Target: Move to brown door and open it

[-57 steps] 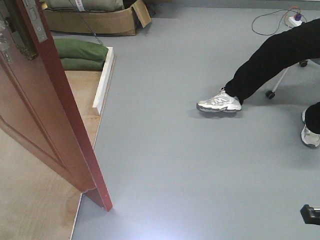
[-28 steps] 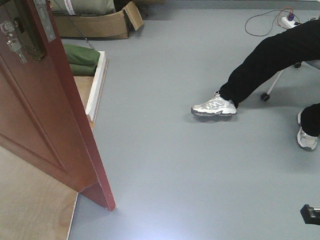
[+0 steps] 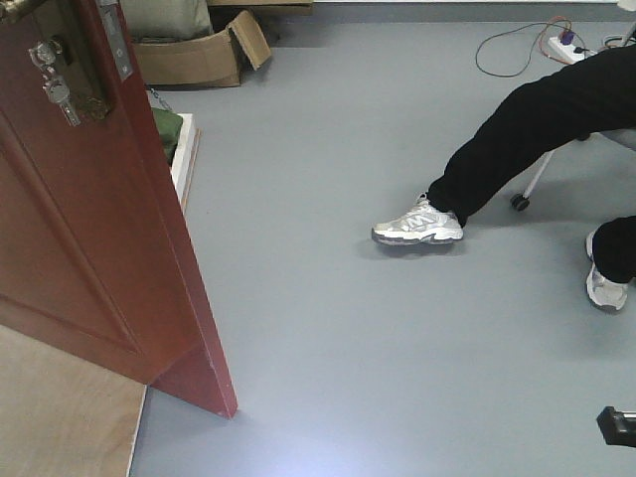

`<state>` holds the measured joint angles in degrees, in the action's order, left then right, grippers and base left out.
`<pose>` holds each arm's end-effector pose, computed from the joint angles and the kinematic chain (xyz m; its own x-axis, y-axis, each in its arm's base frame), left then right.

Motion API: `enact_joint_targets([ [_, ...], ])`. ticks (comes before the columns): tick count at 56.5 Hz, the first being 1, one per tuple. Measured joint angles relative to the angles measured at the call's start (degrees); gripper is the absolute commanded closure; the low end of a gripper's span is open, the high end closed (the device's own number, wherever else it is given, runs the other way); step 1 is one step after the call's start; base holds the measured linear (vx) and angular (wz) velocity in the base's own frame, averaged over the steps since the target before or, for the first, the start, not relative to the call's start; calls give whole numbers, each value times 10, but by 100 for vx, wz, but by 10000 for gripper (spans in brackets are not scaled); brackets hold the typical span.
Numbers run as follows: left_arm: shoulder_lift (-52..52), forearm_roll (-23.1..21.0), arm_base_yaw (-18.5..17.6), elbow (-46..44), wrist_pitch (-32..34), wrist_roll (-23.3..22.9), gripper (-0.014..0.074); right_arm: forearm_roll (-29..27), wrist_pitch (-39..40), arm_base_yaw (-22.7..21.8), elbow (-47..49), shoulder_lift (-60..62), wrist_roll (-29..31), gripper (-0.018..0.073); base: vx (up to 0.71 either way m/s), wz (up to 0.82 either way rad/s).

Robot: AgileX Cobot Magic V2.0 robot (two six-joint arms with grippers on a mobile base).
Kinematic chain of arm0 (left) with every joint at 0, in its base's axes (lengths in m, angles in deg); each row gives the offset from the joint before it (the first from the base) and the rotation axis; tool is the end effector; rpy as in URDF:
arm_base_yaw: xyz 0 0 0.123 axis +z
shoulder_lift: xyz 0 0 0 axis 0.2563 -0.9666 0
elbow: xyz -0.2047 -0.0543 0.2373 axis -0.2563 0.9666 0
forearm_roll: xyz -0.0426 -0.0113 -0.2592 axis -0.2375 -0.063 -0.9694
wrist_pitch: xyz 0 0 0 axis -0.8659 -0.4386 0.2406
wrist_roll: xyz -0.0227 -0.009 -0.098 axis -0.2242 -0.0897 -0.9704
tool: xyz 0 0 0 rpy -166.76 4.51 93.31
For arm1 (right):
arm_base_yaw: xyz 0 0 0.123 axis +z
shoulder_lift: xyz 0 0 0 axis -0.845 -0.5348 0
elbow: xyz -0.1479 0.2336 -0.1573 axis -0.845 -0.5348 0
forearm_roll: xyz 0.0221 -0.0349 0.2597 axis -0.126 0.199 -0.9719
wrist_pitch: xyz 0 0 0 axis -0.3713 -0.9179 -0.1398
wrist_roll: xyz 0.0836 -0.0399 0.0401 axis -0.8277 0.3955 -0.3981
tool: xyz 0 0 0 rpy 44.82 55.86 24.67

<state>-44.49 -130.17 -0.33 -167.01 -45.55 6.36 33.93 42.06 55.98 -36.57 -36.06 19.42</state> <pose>0.3431 0.0320 0.5247 -0.2677 -0.2531 -0.9297 0.2535 0.9124 -0.3214 0.0437 -0.0003 0.1800 -0.1640 0.0011 -0.9865 0.0191 0.9998 -0.0021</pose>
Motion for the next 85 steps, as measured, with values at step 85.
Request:
enact_joint_targets([
  [85, -2, 0, -1, 0, 1, 0, 603, 0, 0, 0, 0, 0, 0, 559, 17, 2],
])
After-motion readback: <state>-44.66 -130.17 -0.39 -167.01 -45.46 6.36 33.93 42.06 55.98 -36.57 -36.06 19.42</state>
